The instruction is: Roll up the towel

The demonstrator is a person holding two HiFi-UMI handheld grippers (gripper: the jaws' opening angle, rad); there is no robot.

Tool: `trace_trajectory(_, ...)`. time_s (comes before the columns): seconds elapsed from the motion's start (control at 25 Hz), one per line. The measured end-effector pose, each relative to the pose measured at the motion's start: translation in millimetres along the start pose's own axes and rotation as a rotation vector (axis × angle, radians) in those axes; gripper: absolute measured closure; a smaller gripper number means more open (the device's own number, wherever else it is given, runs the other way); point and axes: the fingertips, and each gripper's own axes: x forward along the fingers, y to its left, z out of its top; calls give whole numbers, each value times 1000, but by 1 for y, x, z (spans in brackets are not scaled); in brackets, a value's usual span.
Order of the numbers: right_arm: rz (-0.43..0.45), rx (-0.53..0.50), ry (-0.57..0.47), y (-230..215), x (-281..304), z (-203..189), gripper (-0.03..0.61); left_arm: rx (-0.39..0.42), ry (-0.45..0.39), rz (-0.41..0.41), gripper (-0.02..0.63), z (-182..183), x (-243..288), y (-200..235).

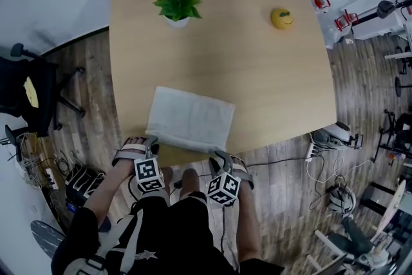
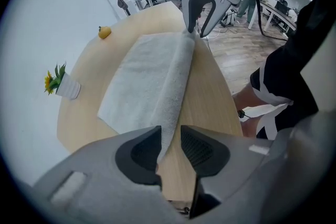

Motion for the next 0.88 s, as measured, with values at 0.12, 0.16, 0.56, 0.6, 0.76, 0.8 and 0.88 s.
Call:
trace_trajectory(0.12, 1, -5, 1, -1, 5, 0, 454, 10, 12, -2, 483, -1, 4, 2)
trace_trajectory(0.16, 1, -7, 2, -2, 7, 0, 454, 13, 15, -1, 485, -1, 6, 3)
trace_trajectory(0.56, 4, -6, 5, -8, 14, 0, 459, 11, 8, -17, 494, 0, 16, 9)
trace_trajectory(0.6, 3, -7, 4, -8, 14, 0, 459, 22, 10, -16, 494, 0, 15, 10)
trace_trajectory(0.76, -15, -17, 5, -11, 15, 0, 479, 56, 15, -20, 495, 0, 15, 9)
trace_trajectory(0.8, -20, -21, 5, -12, 16, 0, 484, 65, 16, -20, 497, 0, 15, 9)
trace_trajectory(0.88, -29, -28, 5, -13, 16, 0, 489, 79, 18, -19, 499, 1, 16, 9)
